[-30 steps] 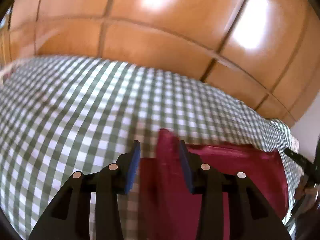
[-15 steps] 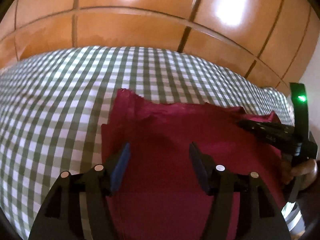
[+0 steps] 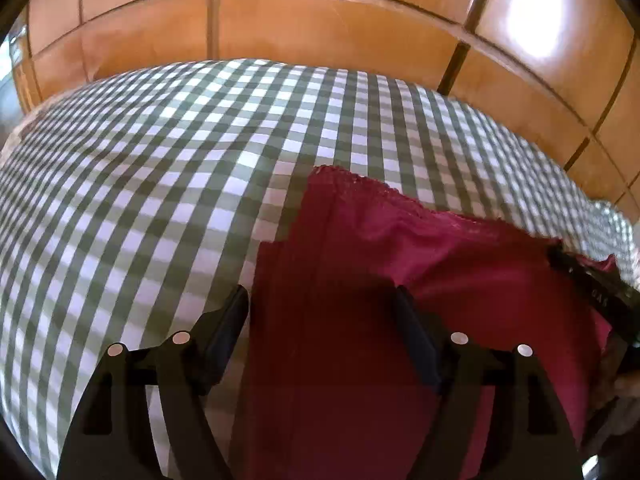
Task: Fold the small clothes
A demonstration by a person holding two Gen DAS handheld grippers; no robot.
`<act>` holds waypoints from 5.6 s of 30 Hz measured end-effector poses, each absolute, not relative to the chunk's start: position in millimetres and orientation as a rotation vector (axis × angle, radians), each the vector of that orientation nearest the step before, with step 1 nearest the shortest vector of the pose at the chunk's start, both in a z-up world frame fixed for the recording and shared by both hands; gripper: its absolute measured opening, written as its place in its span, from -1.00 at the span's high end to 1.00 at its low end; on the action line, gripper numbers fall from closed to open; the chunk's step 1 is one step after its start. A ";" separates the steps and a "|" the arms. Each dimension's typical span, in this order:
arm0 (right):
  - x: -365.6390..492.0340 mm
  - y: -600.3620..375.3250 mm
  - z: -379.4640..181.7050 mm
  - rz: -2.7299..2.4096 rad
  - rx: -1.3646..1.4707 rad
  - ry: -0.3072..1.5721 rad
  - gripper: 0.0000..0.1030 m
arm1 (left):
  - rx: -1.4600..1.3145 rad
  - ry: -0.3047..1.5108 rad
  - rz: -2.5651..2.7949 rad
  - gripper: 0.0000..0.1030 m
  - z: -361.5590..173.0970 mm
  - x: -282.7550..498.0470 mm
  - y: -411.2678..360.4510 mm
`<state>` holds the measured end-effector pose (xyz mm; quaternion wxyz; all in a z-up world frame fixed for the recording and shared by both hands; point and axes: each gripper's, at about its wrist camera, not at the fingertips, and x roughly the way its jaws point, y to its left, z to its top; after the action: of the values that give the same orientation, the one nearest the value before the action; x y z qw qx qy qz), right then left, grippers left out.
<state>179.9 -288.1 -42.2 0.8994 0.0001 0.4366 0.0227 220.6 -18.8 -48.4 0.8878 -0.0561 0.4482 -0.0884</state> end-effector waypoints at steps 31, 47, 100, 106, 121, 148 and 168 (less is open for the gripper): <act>4.7 -399.6 -39.1 -0.099 0.261 0.788 0.04 | -0.147 0.822 -0.258 -0.43 -28.1 83.1 11.8; -1.0 -398.9 -43.5 -0.079 0.253 0.756 0.01 | -0.291 0.968 -0.371 0.58 -67.5 56.1 55.6; -25.5 -354.7 -32.5 -0.132 0.117 0.859 -0.73 | 0.075 0.804 -0.221 -0.46 -20.4 118.3 -11.7; -30.4 -355.0 -37.8 -0.126 0.127 0.850 -0.75 | 0.063 0.816 -0.188 -0.46 -30.1 127.7 -6.1; -45.0 -407.2 2.8 -0.106 0.323 0.769 -0.72 | -0.085 0.770 -0.088 -0.49 -35.7 114.1 31.7; -8.1 -362.4 28.7 0.145 0.433 0.828 0.48 | -0.286 0.920 -0.541 -0.75 -44.2 111.5 -9.8; 28.9 -126.7 -17.7 0.421 -0.097 0.861 0.36 | -0.820 0.933 -0.791 -0.80 -27.3 139.6 78.0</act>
<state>28.9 -126.7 -17.7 0.8862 -0.0465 0.4142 0.2023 139.6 78.0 -27.3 0.7410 -0.3741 0.4253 -0.3607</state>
